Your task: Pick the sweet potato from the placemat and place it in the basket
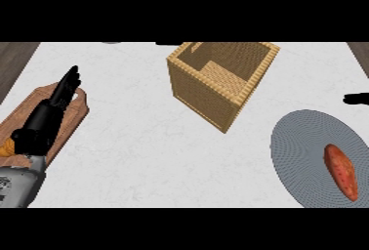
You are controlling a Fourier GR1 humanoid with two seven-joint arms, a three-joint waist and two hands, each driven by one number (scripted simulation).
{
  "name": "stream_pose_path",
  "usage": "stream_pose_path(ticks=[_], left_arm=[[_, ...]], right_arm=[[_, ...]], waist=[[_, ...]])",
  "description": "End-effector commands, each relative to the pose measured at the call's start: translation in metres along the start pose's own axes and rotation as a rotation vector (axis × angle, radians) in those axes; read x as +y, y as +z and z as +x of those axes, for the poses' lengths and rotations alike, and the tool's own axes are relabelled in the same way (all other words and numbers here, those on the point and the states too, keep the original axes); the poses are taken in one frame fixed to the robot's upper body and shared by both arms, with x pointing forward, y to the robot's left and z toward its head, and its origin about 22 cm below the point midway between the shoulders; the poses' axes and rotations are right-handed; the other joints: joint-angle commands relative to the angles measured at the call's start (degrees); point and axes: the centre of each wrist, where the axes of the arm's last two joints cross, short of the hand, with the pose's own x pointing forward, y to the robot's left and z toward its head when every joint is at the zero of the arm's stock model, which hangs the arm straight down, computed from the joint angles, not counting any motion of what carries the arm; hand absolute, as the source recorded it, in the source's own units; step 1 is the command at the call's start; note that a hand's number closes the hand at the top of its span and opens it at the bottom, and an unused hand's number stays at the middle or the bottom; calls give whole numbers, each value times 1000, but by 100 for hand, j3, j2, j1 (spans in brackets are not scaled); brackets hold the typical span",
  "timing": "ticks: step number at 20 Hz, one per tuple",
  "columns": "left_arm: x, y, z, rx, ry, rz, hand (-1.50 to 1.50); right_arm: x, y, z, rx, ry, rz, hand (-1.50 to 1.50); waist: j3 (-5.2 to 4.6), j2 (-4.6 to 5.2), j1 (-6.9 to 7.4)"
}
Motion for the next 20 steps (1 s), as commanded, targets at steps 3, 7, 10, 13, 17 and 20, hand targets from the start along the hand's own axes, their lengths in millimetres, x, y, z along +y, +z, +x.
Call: stream_pose_path(ticks=[3,7,10,13,17,20], left_arm=[[20,0,-8,-14,-15,10,0],[-5,-3,12,-4,11,10,0],[14,-3,1,-1,6,25,0],[10,-4,2,12,21,7,0],[1,5,8,4,3,9,0],[18,-10,4,12,10,9,0]], right_arm=[[12,-35,-19,10,26,69,-150],[28,-53,-31,19,60,93,-150],[44,-67,-38,41,80,129,-150],[55,-69,-38,69,116,171,-150],[75,-94,-47,89,130,165,-150],[76,-84,-66,73,118,158,-150]], waist=[[4,2,-13],[9,-2,-1],[5,-8,-41],[4,-17,-80],[5,-18,-47],[3,-19,-87]])
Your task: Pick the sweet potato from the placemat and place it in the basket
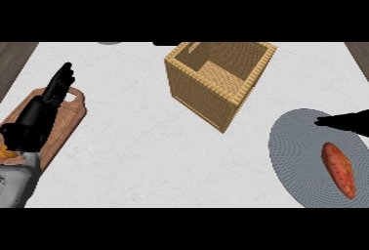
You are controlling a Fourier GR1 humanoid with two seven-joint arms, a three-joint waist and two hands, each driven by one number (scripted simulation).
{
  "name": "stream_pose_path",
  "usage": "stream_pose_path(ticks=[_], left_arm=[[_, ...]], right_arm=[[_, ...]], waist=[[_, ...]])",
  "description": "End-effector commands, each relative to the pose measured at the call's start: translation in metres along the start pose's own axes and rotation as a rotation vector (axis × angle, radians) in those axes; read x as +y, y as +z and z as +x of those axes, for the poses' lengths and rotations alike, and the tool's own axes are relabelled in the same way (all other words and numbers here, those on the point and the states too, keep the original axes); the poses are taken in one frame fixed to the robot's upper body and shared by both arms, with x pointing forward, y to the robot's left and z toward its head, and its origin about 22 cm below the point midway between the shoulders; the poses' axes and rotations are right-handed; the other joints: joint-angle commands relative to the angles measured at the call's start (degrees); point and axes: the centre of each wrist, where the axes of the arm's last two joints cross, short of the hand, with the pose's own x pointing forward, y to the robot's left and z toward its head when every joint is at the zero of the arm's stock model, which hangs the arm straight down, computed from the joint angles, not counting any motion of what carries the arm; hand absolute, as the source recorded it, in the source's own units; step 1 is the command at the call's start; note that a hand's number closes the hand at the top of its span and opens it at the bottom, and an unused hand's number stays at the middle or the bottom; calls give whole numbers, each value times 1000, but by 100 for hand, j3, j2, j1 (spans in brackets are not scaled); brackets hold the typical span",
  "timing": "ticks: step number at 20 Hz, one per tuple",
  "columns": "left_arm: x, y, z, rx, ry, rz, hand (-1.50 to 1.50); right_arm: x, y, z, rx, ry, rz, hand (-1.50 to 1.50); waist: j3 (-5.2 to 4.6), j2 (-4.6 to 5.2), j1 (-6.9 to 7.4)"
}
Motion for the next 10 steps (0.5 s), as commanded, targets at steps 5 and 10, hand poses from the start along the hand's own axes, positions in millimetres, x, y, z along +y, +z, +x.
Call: stream_pose_path(ticks=[5,10], left_arm=[[4,4,6,8,0,-9,0],[-21,7,-9,-1,3,13,0]], right_arm=[[20,-23,-7,5,10,-8,-150],[45,-41,-11,-29,11,-35,-150]], waist=[[-3,-11,-14],[-3,-7,-36]])
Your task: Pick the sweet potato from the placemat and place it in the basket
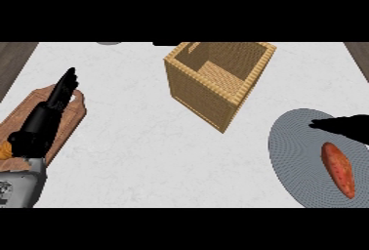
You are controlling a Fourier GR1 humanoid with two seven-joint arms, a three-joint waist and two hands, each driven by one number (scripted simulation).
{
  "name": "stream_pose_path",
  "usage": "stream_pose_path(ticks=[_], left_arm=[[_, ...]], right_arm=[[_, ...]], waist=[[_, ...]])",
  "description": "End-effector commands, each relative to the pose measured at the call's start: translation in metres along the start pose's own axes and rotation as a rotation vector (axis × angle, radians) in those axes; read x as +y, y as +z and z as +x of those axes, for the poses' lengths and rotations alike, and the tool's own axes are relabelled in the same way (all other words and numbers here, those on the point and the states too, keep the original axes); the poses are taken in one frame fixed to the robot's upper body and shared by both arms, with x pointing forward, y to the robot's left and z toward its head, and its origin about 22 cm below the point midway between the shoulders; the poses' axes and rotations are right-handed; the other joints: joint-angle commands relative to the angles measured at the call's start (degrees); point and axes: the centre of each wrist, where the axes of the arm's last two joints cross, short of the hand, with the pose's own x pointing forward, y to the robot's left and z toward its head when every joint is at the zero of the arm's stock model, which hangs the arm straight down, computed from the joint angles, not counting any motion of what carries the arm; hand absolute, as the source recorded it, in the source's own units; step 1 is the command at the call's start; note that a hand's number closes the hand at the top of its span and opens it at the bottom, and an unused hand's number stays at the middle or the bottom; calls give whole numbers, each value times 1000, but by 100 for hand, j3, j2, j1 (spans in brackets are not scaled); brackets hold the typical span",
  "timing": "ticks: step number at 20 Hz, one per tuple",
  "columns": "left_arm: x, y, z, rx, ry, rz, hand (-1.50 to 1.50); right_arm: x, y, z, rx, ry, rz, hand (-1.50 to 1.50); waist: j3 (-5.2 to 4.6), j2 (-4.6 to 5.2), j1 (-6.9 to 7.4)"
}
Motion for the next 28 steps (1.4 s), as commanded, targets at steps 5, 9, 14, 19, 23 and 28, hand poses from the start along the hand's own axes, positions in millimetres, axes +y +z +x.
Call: stream_pose_path(ticks=[5,9,14,19,23,28], left_arm=[[6,-2,3,7,9,18,0],[20,-1,1,2,-11,-11,0],[-10,10,1,21,13,-5,0],[6,7,17,10,-7,-2,0],[6,5,6,-2,6,4,0],[-2,-7,1,11,7,-22,0]], right_arm=[[15,-10,2,-12,-14,-37,-150],[24,-9,-8,-31,-27,-36,-150],[53,-34,-13,-20,-47,-20,-150],[53,-29,-8,-22,-36,0,-150],[60,-15,-31,15,-22,0,-150],[61,-30,-20,-2,-17,17,-150]], waist=[[-1,-7,-27],[-1,-6,-18],[1,-1,-1],[0,-7,-17],[0,-5,-24],[-1,-4,-28]])
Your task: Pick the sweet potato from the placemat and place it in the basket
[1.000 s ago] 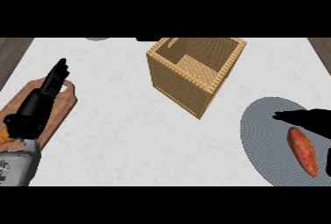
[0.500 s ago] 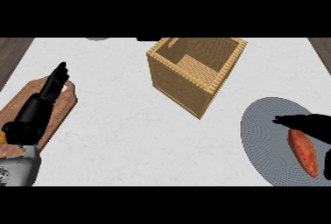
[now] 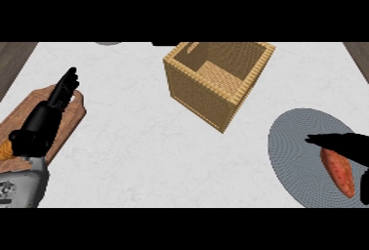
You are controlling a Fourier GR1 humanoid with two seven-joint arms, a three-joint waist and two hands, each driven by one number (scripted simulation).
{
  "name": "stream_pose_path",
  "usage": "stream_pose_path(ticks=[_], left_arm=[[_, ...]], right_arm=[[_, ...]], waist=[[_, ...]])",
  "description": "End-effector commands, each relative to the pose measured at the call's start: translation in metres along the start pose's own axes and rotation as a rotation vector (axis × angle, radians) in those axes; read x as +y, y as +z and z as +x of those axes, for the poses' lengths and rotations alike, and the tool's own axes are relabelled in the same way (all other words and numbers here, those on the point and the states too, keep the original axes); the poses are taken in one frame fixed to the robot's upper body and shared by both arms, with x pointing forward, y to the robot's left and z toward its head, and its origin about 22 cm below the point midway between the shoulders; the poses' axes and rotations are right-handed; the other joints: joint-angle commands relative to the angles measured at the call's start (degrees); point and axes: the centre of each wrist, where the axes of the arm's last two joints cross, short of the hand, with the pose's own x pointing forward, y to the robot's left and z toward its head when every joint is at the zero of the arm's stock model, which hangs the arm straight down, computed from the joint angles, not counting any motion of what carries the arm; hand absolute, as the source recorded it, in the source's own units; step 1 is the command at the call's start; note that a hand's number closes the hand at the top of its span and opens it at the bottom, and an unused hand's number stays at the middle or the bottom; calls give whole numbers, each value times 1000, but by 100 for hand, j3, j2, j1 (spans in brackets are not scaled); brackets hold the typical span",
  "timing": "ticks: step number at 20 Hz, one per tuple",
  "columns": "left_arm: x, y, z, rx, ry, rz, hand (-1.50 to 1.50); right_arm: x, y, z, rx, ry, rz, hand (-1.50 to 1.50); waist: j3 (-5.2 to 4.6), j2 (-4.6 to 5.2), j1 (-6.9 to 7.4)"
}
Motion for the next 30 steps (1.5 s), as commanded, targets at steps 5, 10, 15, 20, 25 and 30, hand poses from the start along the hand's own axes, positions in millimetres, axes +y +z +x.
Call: stream_pose_path(ticks=[5,10,15,20,25,30], left_arm=[[-2,-1,-2,-10,1,7,0],[7,-5,4,-13,2,13,0],[-5,3,9,-8,4,-12,0],[9,-3,4,-14,-13,2,0],[19,13,-11,25,-17,38,0],[29,8,-9,37,-14,51,0]], right_arm=[[20,-14,-14,-6,-62,20,150],[23,-23,-15,-36,-23,3,150],[22,-32,7,-90,52,-57,150],[17,-43,11,52,-33,-195,150],[19,-6,-36,612,-330,-430,150],[0,-1,-8,797,-401,-735,150]], waist=[[0,3,16],[2,7,39],[0,-7,26],[-1,-9,-5],[-21,-98,-294],[-20,-83,-291]])
